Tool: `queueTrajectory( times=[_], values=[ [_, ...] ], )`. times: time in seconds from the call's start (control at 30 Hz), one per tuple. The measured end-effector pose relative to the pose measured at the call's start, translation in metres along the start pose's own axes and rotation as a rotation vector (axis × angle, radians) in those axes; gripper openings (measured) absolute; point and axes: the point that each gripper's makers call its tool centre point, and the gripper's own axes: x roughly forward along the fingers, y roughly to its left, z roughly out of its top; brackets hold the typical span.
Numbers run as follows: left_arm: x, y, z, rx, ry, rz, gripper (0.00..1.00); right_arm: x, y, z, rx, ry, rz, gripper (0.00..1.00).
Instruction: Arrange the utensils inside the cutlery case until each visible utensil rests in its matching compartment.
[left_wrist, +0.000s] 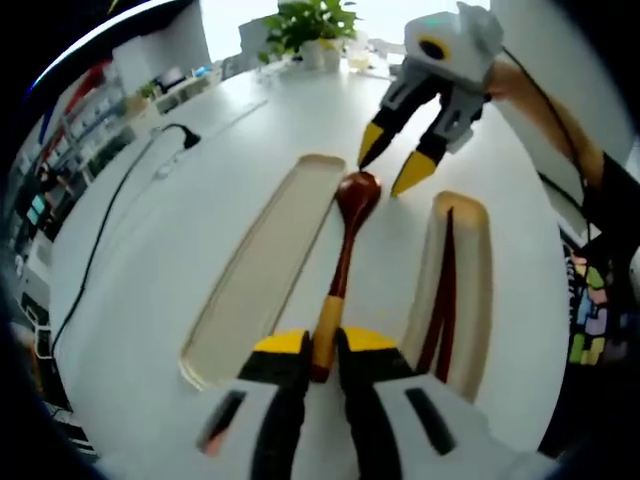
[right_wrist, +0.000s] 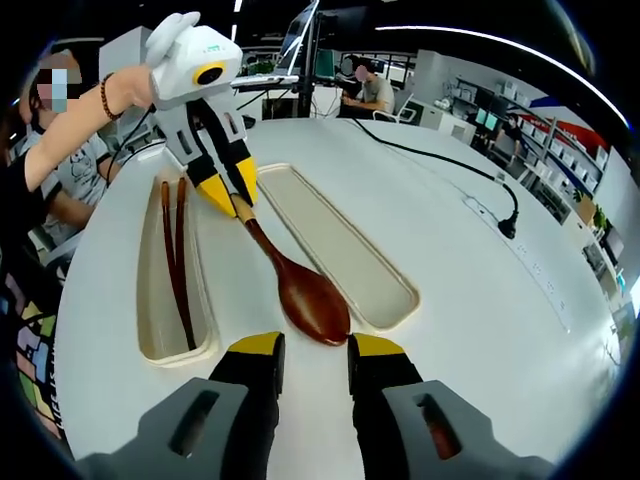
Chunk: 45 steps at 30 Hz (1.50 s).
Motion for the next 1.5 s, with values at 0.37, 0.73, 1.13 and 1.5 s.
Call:
queueTrajectory(
  times=[0.37,0.73,1.13,1.5],
  values=[
    [-0.002,-0.004,0.000,-0.012,-0.011,-0.084,0.10,0.002,-0.002,0.015,-0.186,-0.043,-0.040,0.26],
    [-0.001,-0.022,0.004,-0.132,-0.051,-0.228,0.10,0.005,0.003,0.023,-0.422,0.006,-0.091,0.25],
    [-0.003,-0.025,0.004,-0.239,-0.097,-0.332,0.10,0.008,-0.006,0.020,-0.537,0.057,-0.154,0.12],
    [-0.005,-0.023,0.003,-0.245,-0.121,-0.293,0.10,0.004,-0.006,0.022,-0.625,0.066,-0.205,0.04]
  ],
)
